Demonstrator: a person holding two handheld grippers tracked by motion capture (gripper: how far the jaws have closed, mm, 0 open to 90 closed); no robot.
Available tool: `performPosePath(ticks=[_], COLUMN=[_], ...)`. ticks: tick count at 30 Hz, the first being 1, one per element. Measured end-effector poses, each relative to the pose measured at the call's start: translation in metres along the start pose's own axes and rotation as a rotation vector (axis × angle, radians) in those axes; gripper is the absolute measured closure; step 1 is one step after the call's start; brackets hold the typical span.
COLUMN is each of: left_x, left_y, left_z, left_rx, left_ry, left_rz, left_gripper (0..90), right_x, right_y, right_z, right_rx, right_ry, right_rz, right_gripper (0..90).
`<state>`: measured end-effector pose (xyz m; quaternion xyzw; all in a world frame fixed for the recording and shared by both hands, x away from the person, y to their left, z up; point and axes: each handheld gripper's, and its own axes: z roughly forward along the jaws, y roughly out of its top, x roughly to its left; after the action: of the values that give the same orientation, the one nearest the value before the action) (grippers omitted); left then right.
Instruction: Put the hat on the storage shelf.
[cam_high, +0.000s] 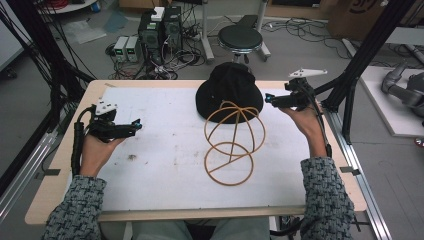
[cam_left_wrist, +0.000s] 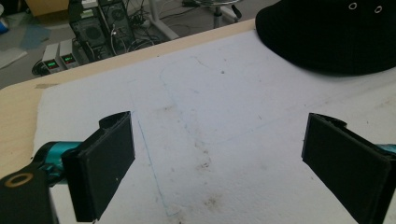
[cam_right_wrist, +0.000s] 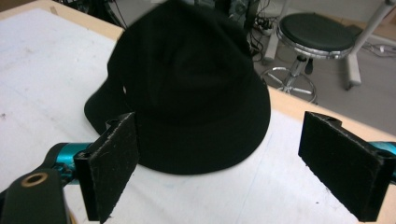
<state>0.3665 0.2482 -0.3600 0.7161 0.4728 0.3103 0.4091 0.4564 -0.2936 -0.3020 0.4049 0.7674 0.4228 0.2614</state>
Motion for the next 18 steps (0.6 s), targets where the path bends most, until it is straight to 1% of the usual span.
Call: performPosePath(ticks=[3, 4, 7, 9, 10, 11, 13, 14, 18], left_x=[0.0, 0.001, 0.001, 0.001, 0.001, 0.001, 0.001, 0.001, 0.0], left_y=[0.0, 0.0, 0.0, 0.0, 0.0, 0.0, -0.001, -0.001, -0.001], left_z=[-0.001, -0.001, -0.001, -0.001, -0.001, -0.001, 0.0, 0.0, 0.001], left_rx=[0.002, 0.003, -0.002, -0.002, -0.003, 0.0, 0.0, 0.0, -0.002], left_ry=[0.001, -0.002, -0.008, -0.01, -0.009, -0.009, -0.01, -0.011, -0.015], left_rz=[0.0, 0.004, 0.003, 0.001, -0.002, 0.001, 0.002, 0.0, -0.005], left_gripper=[9.8, 9.8, 9.8, 9.8, 9.8, 9.8, 9.8, 9.8, 9.8], right_x=[-0.003, -0.004, -0.007, -0.009, -0.009, -0.009, -0.011, -0.011, -0.01], right_y=[0.015, 0.019, 0.034, 0.043, 0.047, 0.051, 0.057, 0.059, 0.062], right_z=[0.0, -0.001, -0.002, -0.002, -0.002, -0.002, 0.0, 0.002, 0.015], right_rx=[-0.006, -0.01, -0.01, -0.025, -0.031, -0.054, -0.099, -0.12, -0.163], right_ry=[0.011, 0.014, 0.015, 0.027, 0.035, 0.041, 0.071, 0.08, 0.101], right_rz=[-0.01, -0.004, -0.013, -0.022, -0.016, -0.015, 0.008, 0.012, 0.011], right_gripper=[12.5, 12.5, 12.5, 12.5, 12.5, 12.5, 12.5, 12.5, 12.5])
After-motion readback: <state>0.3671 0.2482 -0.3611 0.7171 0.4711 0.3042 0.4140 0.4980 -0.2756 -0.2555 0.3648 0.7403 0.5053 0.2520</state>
